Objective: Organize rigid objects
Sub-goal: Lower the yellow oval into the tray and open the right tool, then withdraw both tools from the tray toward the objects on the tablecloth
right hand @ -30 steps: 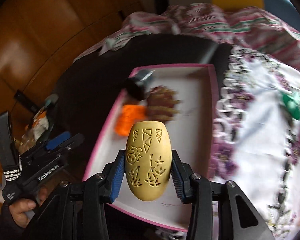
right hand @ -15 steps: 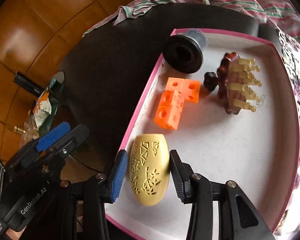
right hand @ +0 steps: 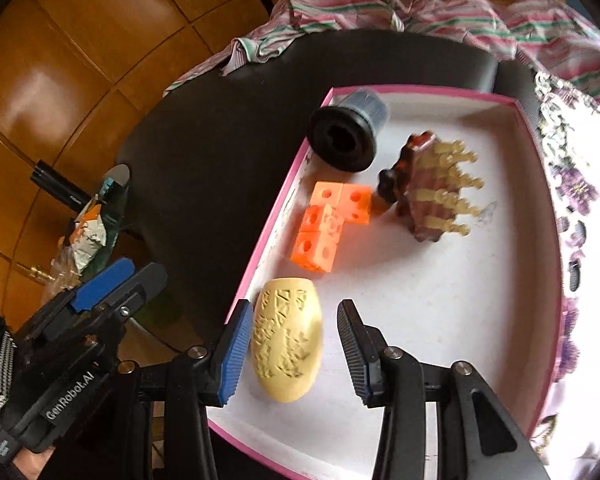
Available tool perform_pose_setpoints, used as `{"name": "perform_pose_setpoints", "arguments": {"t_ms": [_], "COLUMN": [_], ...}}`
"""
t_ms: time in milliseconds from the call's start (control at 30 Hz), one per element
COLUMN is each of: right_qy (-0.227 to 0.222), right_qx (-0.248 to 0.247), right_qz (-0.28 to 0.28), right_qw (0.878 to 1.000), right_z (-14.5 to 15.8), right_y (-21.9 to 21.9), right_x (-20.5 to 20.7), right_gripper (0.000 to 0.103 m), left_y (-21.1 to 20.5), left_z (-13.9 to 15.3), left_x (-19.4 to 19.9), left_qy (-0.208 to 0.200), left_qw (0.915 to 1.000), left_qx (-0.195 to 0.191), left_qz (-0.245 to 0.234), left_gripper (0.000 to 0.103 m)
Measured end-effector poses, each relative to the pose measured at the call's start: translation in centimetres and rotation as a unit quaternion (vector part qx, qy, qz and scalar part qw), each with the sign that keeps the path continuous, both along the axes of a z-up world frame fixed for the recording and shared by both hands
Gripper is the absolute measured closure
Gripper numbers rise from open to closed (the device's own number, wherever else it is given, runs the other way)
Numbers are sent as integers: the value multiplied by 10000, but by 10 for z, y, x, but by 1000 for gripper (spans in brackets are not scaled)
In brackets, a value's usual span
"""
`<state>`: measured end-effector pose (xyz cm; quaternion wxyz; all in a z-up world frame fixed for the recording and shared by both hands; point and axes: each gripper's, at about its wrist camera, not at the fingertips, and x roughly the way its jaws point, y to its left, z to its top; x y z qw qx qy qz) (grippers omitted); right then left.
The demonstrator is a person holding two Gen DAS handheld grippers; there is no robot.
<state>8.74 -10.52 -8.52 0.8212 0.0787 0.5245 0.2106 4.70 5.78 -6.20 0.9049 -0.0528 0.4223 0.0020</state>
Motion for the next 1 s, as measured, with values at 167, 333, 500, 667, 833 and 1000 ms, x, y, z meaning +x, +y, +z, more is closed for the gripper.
{"name": "perform_pose_setpoints", "arguments": {"t_ms": [167, 333, 500, 667, 833, 1000], "right_qy": [-229, -356, -417, -478, -542, -594], "right_qx": [-109, -183, -178, -272, -373, -447], "right_qz": [-82, -149, -295, -428, -639, -889], "right_qw": [9996, 9991, 9985, 9976, 9958, 9933], "right_z": [13, 19, 23, 24, 28, 33], "right_y": [-13, -19, -29, -38, -56, -81], "right_x": [-7, -10, -12, -15, -20, -26], "right_gripper": [59, 59, 59, 59, 59, 59], "left_y": [-4, -11, -19, -28, -42, -56], "left_z": [5, 9, 11, 12, 15, 17], "left_x": [-4, -7, -8, -10, -13, -13], "left_qy": [-65, -105, -125, -140, -173, -205], "left_qw": [10000, 9998, 9995, 9989, 9977, 9959], "left_qx": [28, 59, 84, 131, 170, 207], "left_qz": [-67, -171, -284, -420, -628, -853], "left_gripper": [56, 56, 56, 56, 56, 56]}}
